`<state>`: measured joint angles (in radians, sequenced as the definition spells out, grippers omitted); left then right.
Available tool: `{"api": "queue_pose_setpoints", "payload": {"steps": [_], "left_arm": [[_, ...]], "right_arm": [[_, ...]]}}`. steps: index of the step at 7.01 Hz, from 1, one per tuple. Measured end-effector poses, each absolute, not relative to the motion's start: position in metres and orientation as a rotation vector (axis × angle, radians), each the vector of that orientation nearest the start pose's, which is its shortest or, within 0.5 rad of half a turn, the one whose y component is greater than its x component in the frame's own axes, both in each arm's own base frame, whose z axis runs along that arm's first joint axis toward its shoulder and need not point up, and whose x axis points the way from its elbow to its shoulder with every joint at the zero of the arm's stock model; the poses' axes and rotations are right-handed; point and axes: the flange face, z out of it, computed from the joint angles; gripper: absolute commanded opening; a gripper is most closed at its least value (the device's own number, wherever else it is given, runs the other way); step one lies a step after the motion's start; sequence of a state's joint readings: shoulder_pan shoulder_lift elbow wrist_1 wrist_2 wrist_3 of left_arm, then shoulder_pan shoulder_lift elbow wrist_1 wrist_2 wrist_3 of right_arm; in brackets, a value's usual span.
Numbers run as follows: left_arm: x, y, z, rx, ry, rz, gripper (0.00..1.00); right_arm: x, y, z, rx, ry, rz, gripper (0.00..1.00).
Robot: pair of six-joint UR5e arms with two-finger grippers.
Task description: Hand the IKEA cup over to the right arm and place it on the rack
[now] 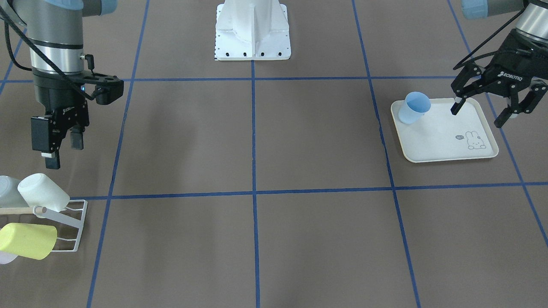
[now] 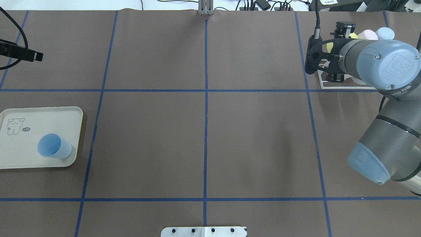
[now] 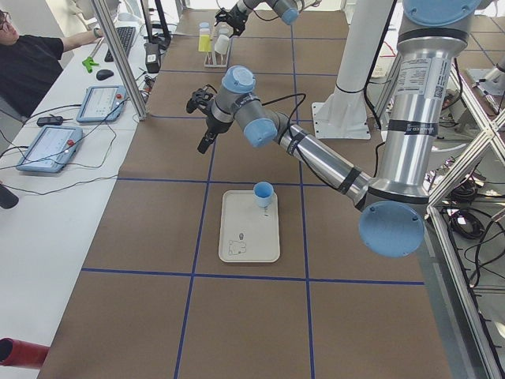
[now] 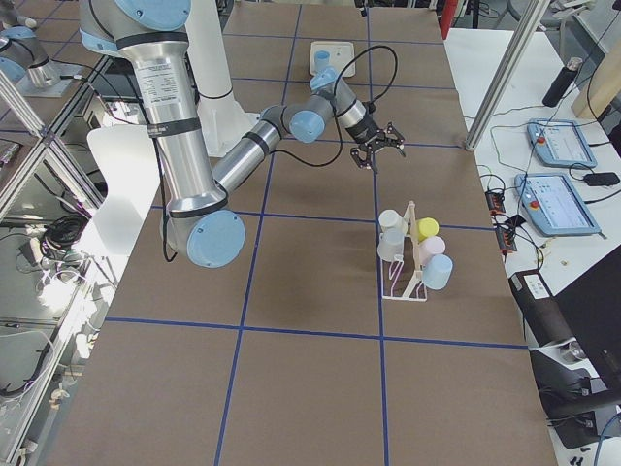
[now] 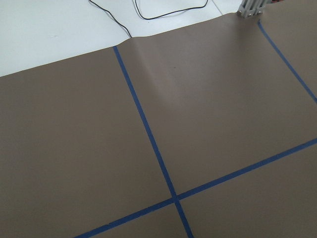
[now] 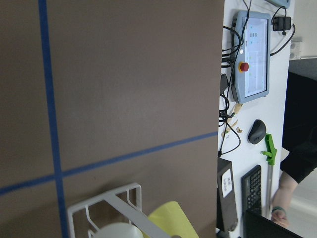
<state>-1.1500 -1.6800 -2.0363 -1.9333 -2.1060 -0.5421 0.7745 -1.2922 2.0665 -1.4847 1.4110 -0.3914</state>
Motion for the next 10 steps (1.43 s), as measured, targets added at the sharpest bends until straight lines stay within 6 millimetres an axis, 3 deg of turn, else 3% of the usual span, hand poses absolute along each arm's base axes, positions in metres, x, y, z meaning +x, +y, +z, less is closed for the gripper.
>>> {"api": "queue_pose_setpoints", "payload": {"steps": [2, 4, 5, 7, 9, 10], "left_arm": [[0.133, -0.483, 0.364, 0.546, 0.85, 0.14, 1.0], [0.149, -0.45, 0.41, 0.493, 0.86, 0.169, 1.0], [0.168, -0.429, 0.431, 0.452, 0.872, 0.162, 1.0], [0.209, -0.401, 0.473, 0.392, 0.873, 0.139, 1.0], [0.223, -0.397, 0.515, 0.388, 0.879, 0.138, 1.0], [0.226, -0.395, 0.522, 0.389, 0.886, 0.144, 1.0]], "right_arm": [[-0.298, -0.464, 0.24, 0.913, -0.357, -0.748, 0.99], [-0.325, -0.432, 0.189, 0.871, -0.631, -0.523, 0.99], [-0.337, -0.419, 0.176, 0.837, -0.719, -0.499, 0.99], [-0.342, -0.409, 0.166, 0.807, -0.787, -0.498, 0.99], [-0.344, -0.407, 0.166, 0.802, -0.795, -0.5, 0.99], [-0.345, -0.408, 0.167, 0.8, -0.791, -0.501, 0.99]]}}
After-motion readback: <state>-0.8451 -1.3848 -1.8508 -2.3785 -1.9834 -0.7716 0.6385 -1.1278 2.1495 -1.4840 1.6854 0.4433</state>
